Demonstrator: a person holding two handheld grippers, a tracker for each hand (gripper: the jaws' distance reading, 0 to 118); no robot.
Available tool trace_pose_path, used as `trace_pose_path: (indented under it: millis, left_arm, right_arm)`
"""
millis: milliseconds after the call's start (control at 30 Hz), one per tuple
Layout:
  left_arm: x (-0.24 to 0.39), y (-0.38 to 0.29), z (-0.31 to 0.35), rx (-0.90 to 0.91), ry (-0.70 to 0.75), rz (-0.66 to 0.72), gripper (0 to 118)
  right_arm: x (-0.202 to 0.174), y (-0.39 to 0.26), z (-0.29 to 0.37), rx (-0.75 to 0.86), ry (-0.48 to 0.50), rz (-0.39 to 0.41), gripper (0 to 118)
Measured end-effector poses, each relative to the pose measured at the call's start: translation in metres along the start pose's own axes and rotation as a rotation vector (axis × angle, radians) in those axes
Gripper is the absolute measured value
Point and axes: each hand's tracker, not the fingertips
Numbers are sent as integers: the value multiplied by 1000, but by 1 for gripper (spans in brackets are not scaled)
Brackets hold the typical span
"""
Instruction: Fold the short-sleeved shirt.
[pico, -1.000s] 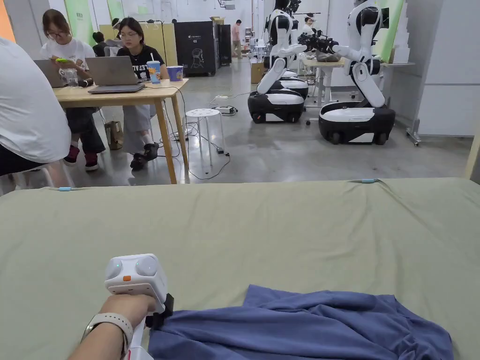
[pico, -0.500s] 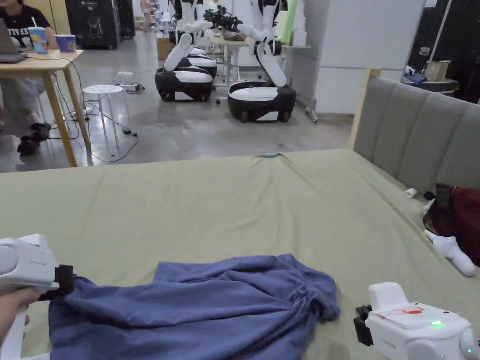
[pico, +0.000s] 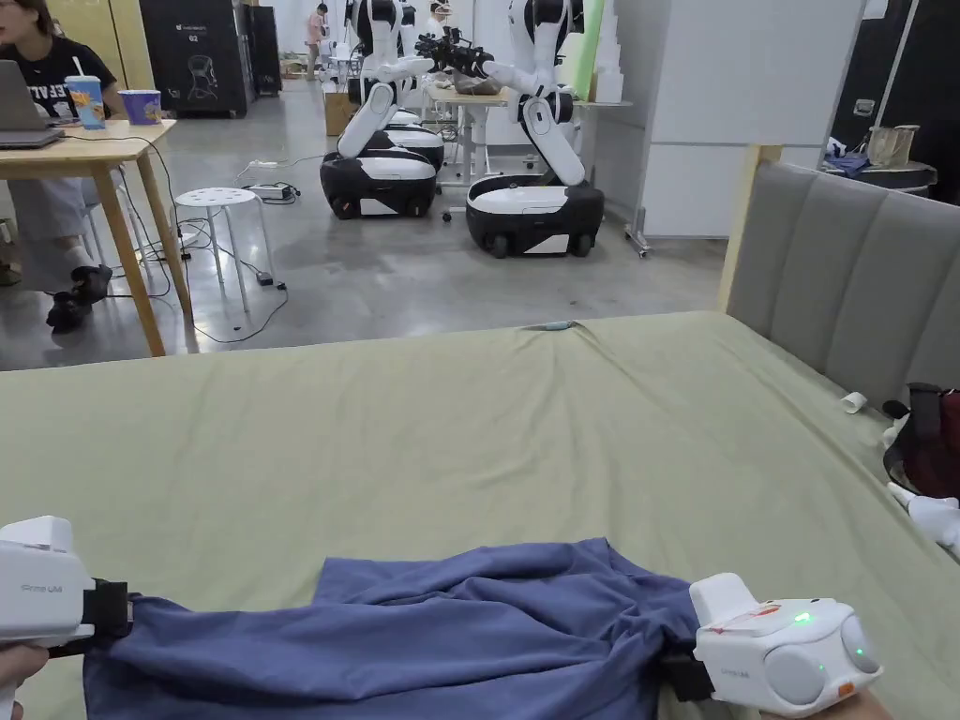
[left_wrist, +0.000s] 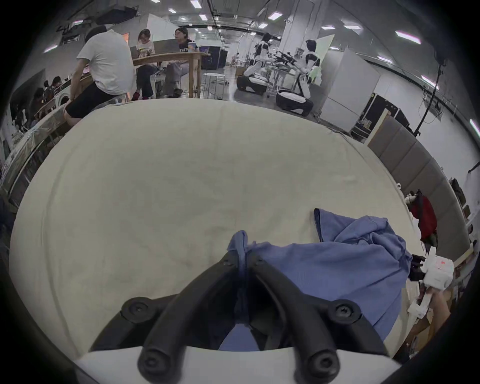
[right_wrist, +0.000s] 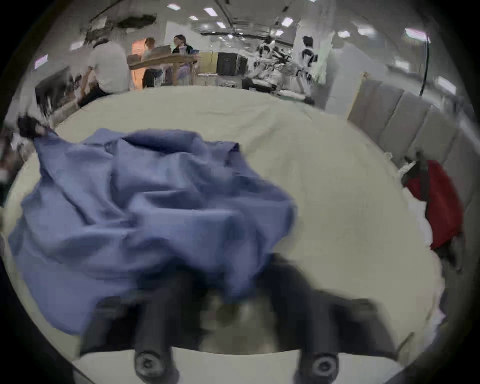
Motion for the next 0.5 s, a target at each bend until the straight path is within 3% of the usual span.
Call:
trace_pose_path:
  millis: [33,67,133,200,300,500]
  left_arm:
    - [1,-1,1,2,8,-14,3]
    - [2,-2,2,4,15,-26,3]
    - [2,-4,7,21,34,-48,3]
    - [4,-7,20,70,79,-94,3]
    - [7,-11,52,153,149,-176,2]
    - [-1,-1,143,343,267,-263,2]
  right_arm:
    - [-5,-1,0,-14,27,-5,11]
    - [-10,-1,9,-5,-69,68,10]
    - [-12,1,19,-38,-12,66,7]
    - [-20,4,37,-3,-79,97,7]
    - [-25,23,82,61,-79,34,7]
    - [-58,82,190,267,-126,41,7]
